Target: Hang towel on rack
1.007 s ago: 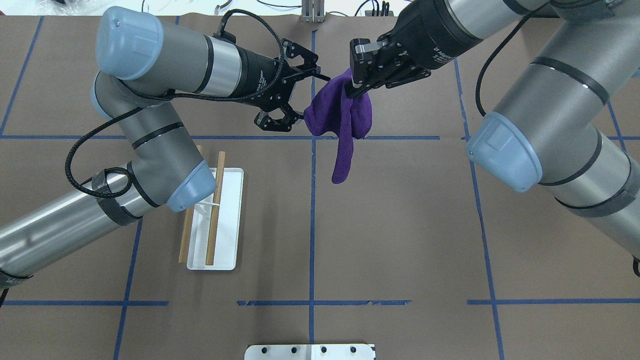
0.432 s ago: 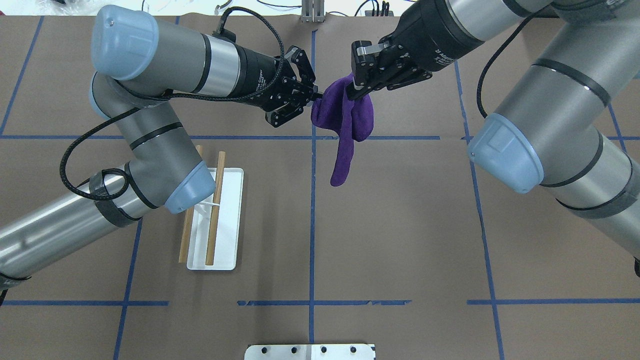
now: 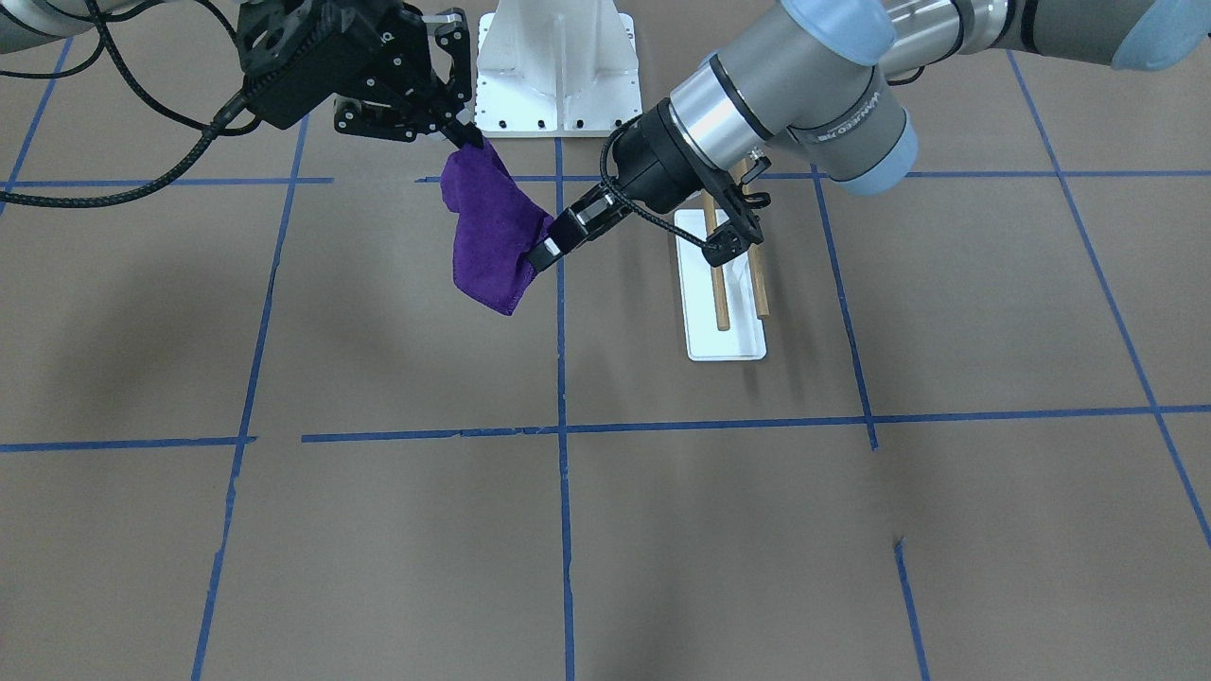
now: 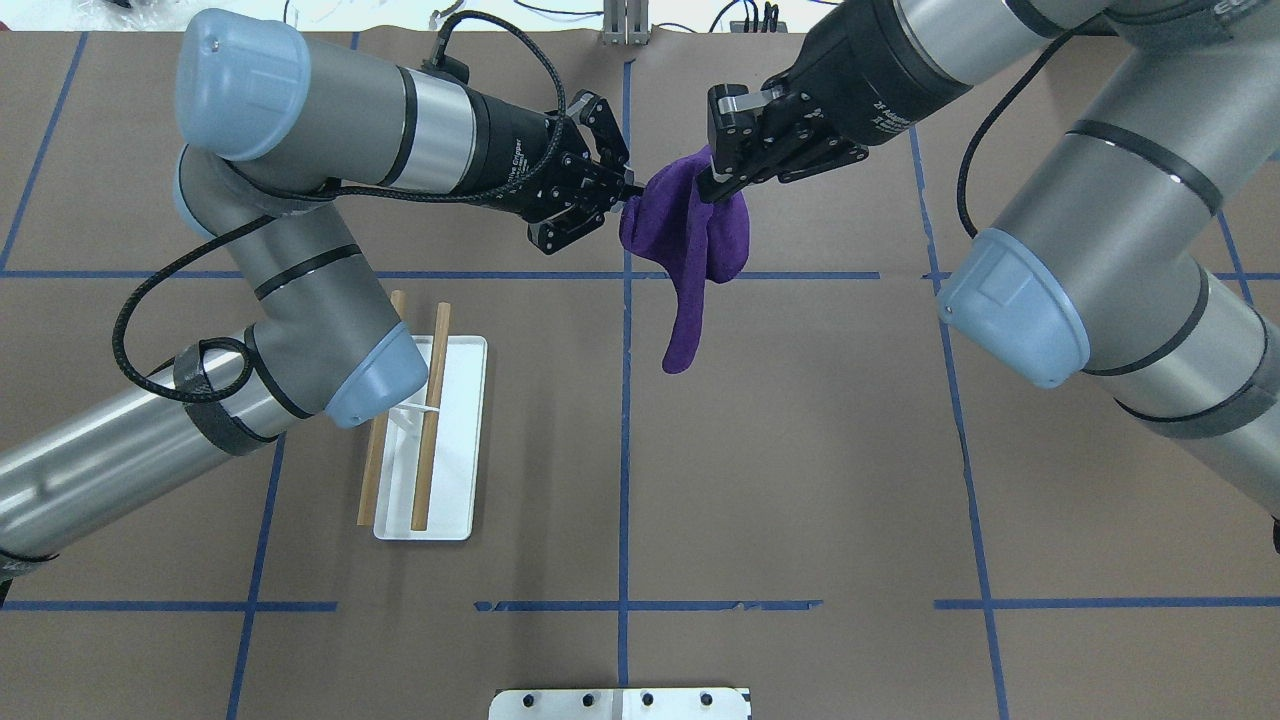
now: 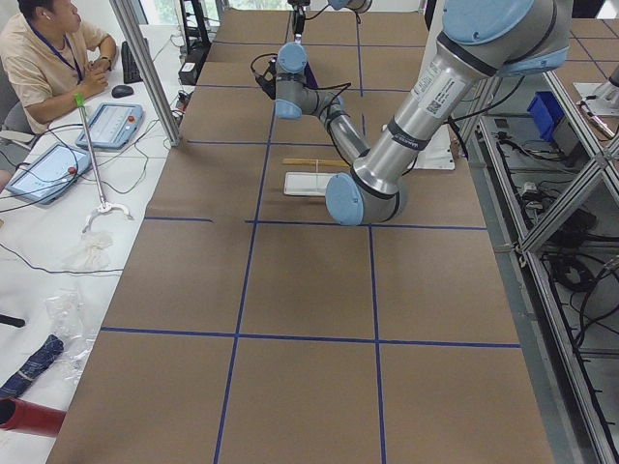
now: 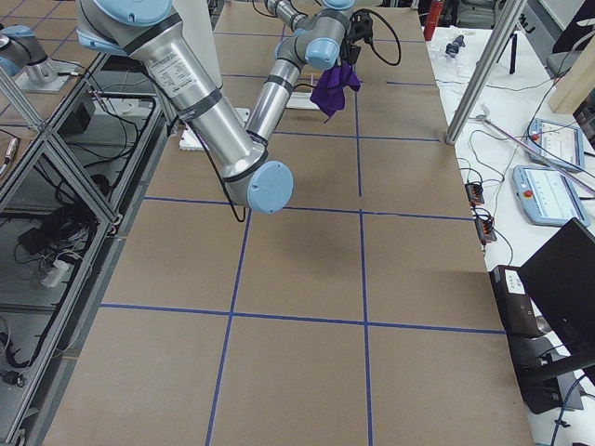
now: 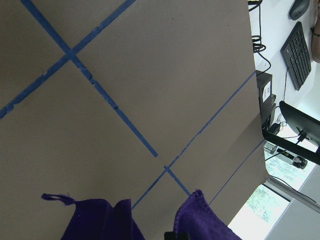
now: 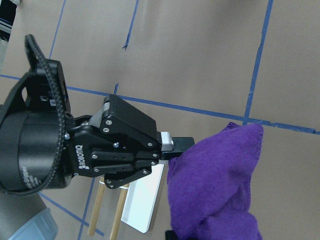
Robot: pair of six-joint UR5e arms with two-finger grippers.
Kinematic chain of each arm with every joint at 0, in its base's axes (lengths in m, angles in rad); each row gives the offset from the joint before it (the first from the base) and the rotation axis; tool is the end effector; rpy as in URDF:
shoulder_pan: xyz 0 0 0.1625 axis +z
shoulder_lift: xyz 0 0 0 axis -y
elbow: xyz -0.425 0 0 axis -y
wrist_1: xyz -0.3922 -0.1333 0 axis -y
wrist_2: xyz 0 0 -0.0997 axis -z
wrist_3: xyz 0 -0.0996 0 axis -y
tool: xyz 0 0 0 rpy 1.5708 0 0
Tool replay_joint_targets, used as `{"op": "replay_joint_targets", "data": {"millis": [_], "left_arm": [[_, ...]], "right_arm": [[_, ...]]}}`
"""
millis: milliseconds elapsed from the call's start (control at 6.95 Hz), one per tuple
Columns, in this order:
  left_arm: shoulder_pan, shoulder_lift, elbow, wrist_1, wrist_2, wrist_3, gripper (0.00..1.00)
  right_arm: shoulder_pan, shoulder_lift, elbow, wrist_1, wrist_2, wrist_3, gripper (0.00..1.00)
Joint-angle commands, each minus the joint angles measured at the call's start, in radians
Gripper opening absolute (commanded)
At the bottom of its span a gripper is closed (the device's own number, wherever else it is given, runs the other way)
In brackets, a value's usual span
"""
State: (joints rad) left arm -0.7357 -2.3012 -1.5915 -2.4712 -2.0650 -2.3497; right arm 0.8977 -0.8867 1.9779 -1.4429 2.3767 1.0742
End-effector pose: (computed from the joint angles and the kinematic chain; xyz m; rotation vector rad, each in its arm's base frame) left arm 0.4238 -0.4997 0.1050 -0.4198 1.6428 -0.7437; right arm -0.2940 -0.4673 0.0741 0.1977 -1.3167 -0.1505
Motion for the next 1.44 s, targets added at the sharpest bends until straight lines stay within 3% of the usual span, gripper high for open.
{"op": "replay_joint_targets", "data": {"millis": [0,432,719,863,1007,1151,1295], "left_arm": [[-0.001,0.012,-0.016,-0.009,-0.001,0.029,0.00],[-0.001,0.210,-0.181,-0.092,-0.007,0.035,0.00],[-0.011,0.317,-0.299,-0.095,-0.010,0.076,0.00],[-0.016,0.427,-0.377,-0.097,-0.013,0.128,0.00],[-0.022,0.557,-0.439,-0.101,-0.086,0.227,0.00],[-0.075,0.653,-0.433,-0.189,-0.139,0.257,0.00],[-0.083,0.787,-0.397,-0.354,-0.153,0.298,0.00]], "right_arm": [[0.006,-0.035,0.012,0.001,-0.001,0.001,1.00],[0.035,-0.093,0.019,0.006,-0.004,-0.017,1.00],[0.069,-0.179,0.015,0.094,-0.007,-0.022,1.00],[0.081,-0.187,0.007,0.099,-0.007,-0.022,1.00],[0.089,-0.216,0.006,0.101,-0.007,-0.036,1.00],[0.101,-0.230,-0.001,0.099,-0.010,-0.063,1.00],[0.112,-0.238,-0.013,0.099,-0.016,-0.065,1.00]]}}
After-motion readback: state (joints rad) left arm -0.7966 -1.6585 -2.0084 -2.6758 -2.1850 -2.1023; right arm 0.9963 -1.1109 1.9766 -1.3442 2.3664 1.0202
